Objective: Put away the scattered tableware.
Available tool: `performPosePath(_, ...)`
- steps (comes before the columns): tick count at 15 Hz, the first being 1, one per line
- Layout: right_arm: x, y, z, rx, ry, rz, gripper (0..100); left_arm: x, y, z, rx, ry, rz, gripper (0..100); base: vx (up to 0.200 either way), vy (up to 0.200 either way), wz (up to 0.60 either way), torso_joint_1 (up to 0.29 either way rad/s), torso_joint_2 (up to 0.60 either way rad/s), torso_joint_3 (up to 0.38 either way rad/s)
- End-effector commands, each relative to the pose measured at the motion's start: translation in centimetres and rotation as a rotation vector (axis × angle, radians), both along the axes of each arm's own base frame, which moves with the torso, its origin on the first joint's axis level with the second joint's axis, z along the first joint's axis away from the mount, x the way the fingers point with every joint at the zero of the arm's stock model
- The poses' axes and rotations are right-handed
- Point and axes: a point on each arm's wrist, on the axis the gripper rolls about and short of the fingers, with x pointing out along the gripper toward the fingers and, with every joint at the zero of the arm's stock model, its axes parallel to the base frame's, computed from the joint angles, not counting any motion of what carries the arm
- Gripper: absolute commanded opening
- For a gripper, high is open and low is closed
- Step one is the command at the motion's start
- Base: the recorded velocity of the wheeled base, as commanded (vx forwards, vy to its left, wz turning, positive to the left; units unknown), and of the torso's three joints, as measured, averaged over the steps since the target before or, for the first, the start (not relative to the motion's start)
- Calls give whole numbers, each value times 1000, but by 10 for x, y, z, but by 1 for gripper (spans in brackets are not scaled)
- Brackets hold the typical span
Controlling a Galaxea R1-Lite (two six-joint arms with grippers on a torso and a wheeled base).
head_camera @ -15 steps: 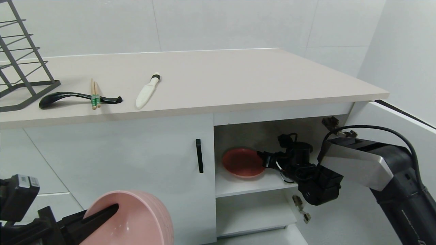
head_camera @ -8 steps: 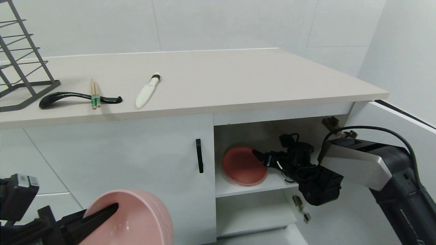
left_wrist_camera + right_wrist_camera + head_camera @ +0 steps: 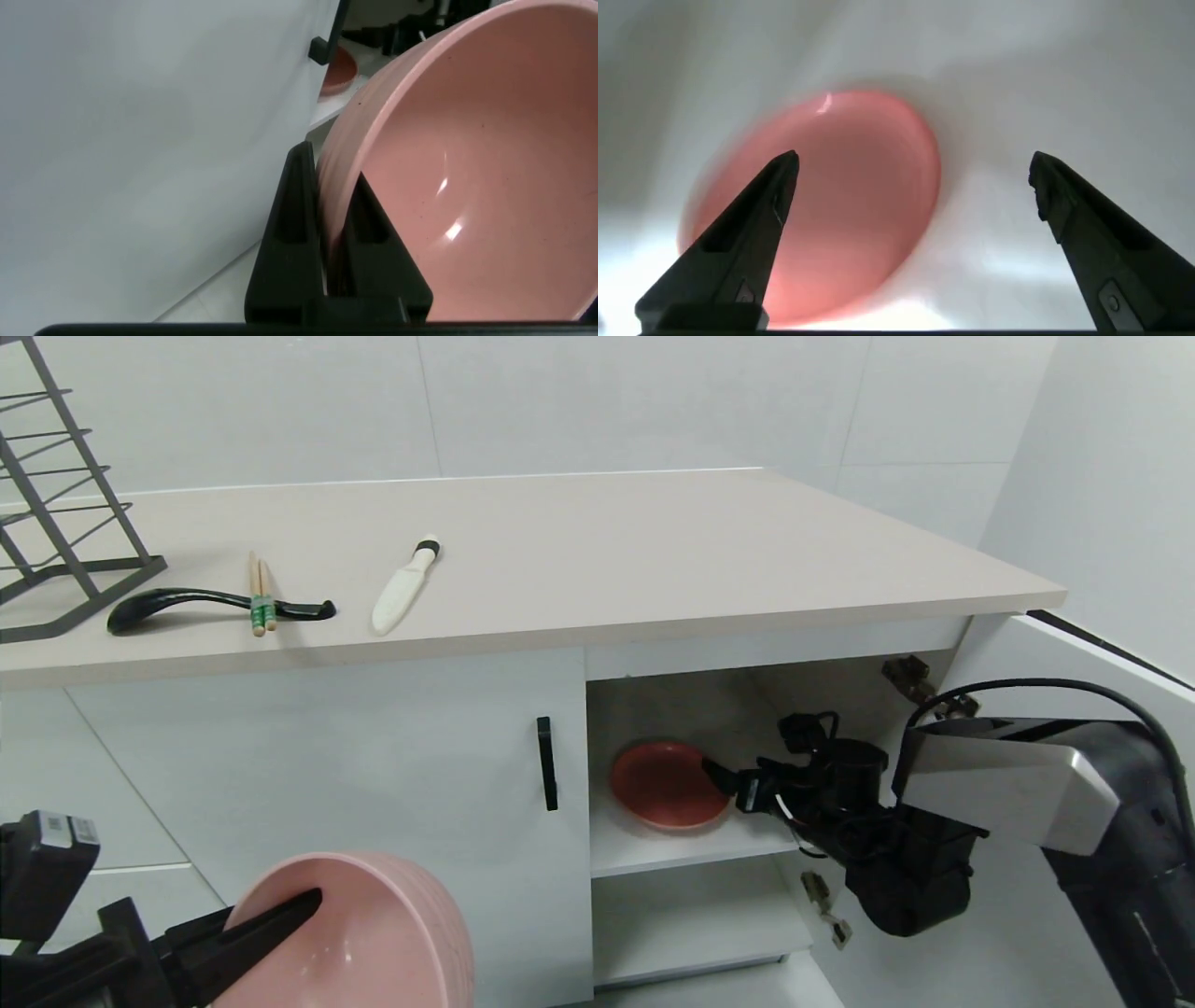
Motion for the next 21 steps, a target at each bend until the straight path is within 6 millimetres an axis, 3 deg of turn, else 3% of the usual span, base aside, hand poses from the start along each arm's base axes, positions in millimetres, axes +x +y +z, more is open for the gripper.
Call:
performPosePath(1,-44,-10,31,-71,-32,5,100,-1,0,3,-4,-19,0,0,0,0,0,0,0,0)
performPosePath(3,-78,-17,61,-75,-20,24,100,2,-2,13,-7,-65,-16,0,0,0,0,0,0,0)
performPosePath(6,-120,-8,77,-94,16,101,100,4,-6,20,27,-115,-51,0,0,0,0,0,0,0)
performPosePath(9,-175,2,108,-172,-59,139,100,10,-8,33,55,-175,-56,0,0,0,0,0,0,0)
performPosePath(12,-205,0,134,-133,-138,170,100,19,-14,35,144,-172,-98,0,0,0,0,0,0,0)
performPosePath(15,-213,-11,149,-101,-186,132,100,29,-32,34,184,-148,-173,0,0,0,0,0,0,0)
performPosePath(21,-211,-14,150,-90,-177,86,100,39,-86,35,258,-135,-240,0,0,0,0,0,0,0)
